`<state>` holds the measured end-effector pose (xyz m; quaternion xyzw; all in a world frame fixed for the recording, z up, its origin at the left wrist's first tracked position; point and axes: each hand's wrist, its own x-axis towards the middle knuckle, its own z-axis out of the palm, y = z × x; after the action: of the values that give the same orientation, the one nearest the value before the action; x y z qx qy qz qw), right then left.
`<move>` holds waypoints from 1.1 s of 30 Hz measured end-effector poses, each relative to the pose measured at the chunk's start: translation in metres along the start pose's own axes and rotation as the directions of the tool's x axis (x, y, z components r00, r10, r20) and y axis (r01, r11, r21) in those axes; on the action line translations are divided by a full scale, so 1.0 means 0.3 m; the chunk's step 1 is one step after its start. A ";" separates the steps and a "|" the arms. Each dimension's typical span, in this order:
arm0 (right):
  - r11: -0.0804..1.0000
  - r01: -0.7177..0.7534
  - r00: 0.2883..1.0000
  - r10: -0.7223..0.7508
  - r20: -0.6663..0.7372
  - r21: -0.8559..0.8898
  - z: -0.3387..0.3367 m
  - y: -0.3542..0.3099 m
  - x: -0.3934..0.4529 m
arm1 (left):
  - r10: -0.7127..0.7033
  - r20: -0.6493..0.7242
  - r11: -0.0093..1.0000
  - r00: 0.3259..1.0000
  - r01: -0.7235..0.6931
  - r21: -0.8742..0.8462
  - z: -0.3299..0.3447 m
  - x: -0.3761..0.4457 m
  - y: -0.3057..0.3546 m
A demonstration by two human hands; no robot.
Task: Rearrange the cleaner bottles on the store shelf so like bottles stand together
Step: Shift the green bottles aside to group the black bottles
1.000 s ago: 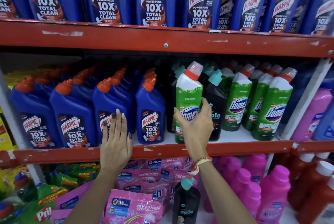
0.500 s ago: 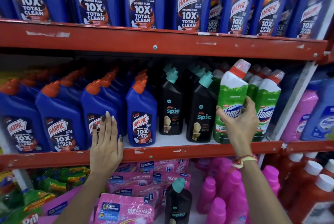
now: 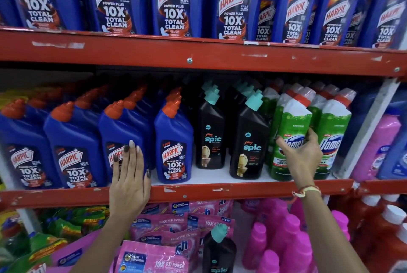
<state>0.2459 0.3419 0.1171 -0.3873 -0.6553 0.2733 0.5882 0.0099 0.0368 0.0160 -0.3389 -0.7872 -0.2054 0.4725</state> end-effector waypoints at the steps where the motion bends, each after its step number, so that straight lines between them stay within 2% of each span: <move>1: 1.000 0.005 1.000 -0.005 -0.001 -0.006 0.004 0.001 0.002 | 0.003 -0.004 1.000 1.000 -0.003 0.000 0.001 -0.001 -0.002; 17: 0.998 0.055 0.998 -0.056 -0.011 -0.032 0.020 0.024 0.004 | 0.010 -0.022 1.000 1.000 -0.010 0.005 -0.013 0.005 0.011; 23: 0.999 0.028 1.000 -0.028 0.002 -0.035 0.033 0.011 -0.023 | 0.020 -0.018 1.000 1.000 -0.020 0.010 -0.013 0.002 0.006; 25: 0.999 0.044 0.997 -0.044 -0.058 0.001 0.035 -0.013 -0.071 | 0.023 -0.019 1.000 1.000 -0.023 0.011 -0.010 0.002 0.004; 29: 0.960 0.217 0.963 -0.181 -0.198 0.177 0.058 -0.068 -0.238 | 0.025 -0.040 1.000 0.999 -0.024 0.006 -0.003 -0.001 0.003; 33: 0.928 0.261 0.961 -0.222 -0.166 0.267 0.114 -0.034 -0.439 | 0.024 -0.031 1.000 0.999 -0.024 -0.005 0.003 -0.003 0.001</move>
<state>0.2114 0.2304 0.0464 -0.2319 -0.6109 0.2641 0.7095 0.0096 0.0373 0.0149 -0.3463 -0.7752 -0.2070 0.4860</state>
